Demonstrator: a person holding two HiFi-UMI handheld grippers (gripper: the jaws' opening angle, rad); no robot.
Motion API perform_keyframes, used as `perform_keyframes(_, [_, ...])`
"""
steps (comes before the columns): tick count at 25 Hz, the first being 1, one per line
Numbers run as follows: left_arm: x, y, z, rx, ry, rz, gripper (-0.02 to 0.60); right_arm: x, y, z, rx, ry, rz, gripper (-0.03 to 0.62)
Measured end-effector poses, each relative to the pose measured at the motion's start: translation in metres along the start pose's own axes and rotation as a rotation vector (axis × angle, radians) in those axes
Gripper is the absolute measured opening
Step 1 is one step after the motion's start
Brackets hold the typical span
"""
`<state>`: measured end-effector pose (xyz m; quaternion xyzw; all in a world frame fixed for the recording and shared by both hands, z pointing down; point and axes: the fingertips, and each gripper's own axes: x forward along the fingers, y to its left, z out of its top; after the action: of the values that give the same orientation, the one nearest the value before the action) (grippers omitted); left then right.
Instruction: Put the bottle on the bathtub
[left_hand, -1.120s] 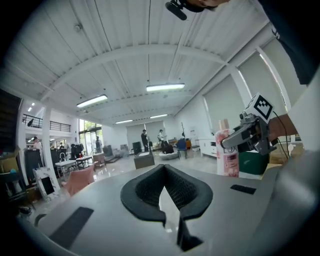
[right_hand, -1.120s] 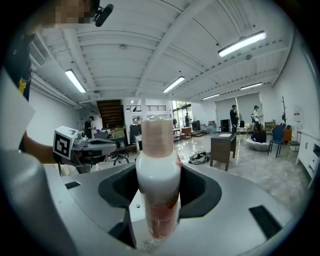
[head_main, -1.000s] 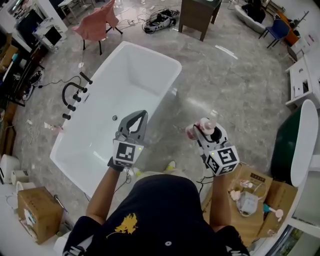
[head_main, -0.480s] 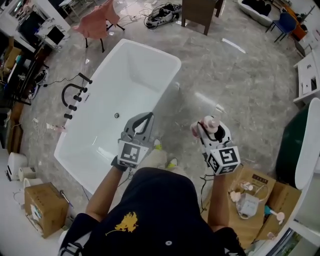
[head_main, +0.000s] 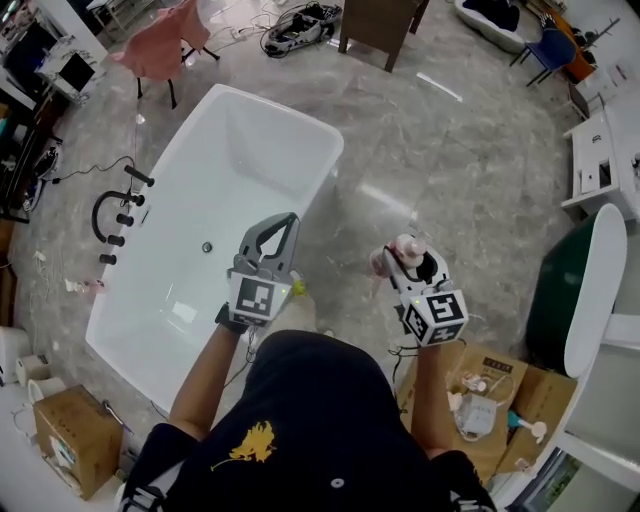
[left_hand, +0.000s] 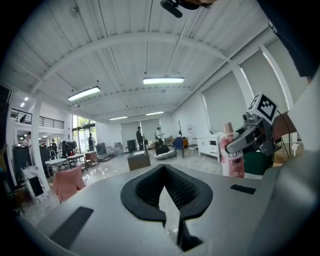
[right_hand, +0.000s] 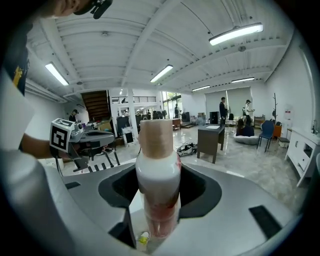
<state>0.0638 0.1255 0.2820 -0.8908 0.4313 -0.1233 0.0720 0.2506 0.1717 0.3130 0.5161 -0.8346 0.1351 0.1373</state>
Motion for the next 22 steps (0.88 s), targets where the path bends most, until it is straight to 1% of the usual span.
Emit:
perform_keyframes(3, [0.020, 0.049, -0.001, -0.007, -0.027, 0.008, 0.018, 0.046, -0.001, 0.024, -0.019, 0.021, -0.005, 0.216])
perform_keyframes(6, [0.039, 0.088, -0.012, -0.030, -0.047, 0.022, 0.018, 0.083, -0.001, 0.040, -0.053, 0.043, -0.003, 0.216])
perform_keyframes(9, [0.055, 0.119, -0.021, -0.041, -0.059, 0.026, 0.018, 0.117, -0.002, 0.046, -0.086, 0.097, 0.004, 0.216])
perform_keyframes(13, [0.069, 0.157, -0.041, -0.070, -0.047, 0.035, 0.018, 0.165, -0.002, 0.046, -0.126, 0.181, 0.019, 0.216])
perform_keyframes(15, [0.074, 0.169, -0.056, -0.088, -0.032, 0.036, 0.018, 0.185, -0.001, 0.040, -0.155, 0.232, 0.030, 0.216])
perform_keyframes(17, [0.081, 0.171, -0.069, -0.112, -0.015, 0.024, 0.018, 0.202, -0.005, 0.033, -0.174, 0.283, 0.044, 0.216])
perform_keyframes(22, [0.109, 0.170, -0.090, -0.110, 0.017, -0.009, 0.018, 0.240, -0.022, 0.009, -0.209, 0.383, 0.096, 0.216])
